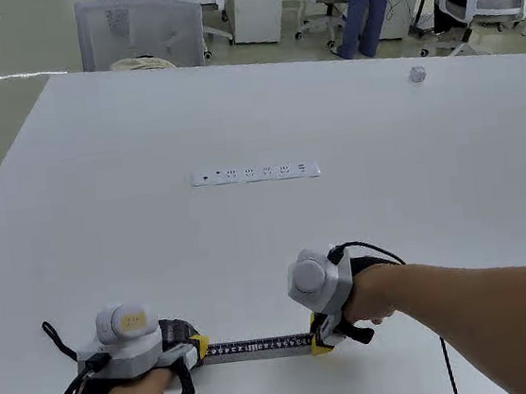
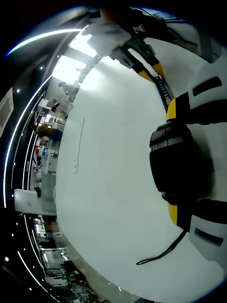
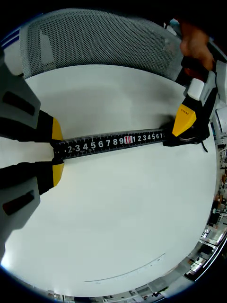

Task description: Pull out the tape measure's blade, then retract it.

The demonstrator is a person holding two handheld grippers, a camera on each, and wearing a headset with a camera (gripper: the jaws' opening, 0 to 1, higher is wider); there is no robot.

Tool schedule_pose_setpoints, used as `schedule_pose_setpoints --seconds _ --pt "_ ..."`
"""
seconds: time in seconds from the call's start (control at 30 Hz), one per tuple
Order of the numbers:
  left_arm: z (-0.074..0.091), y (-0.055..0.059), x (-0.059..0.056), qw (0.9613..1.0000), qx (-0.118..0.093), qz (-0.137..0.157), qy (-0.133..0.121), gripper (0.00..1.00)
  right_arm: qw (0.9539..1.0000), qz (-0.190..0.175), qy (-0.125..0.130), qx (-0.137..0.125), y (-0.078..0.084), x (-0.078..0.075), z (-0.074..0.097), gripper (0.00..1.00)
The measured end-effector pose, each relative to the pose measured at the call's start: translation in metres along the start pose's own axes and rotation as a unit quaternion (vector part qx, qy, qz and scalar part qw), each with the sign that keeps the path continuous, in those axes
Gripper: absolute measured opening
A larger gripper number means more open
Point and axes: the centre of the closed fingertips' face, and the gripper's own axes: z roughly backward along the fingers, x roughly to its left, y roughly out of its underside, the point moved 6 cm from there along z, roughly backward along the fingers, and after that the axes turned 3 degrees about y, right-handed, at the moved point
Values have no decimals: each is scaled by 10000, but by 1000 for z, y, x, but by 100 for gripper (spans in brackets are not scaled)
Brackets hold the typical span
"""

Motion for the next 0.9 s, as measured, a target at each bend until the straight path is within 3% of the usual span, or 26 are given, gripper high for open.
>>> schedule_pose_setpoints --seconds 0.9 --pt "1 0 0 10000 -20 6 18 60 10000 29 -19 -32 -8 1 -3 14"
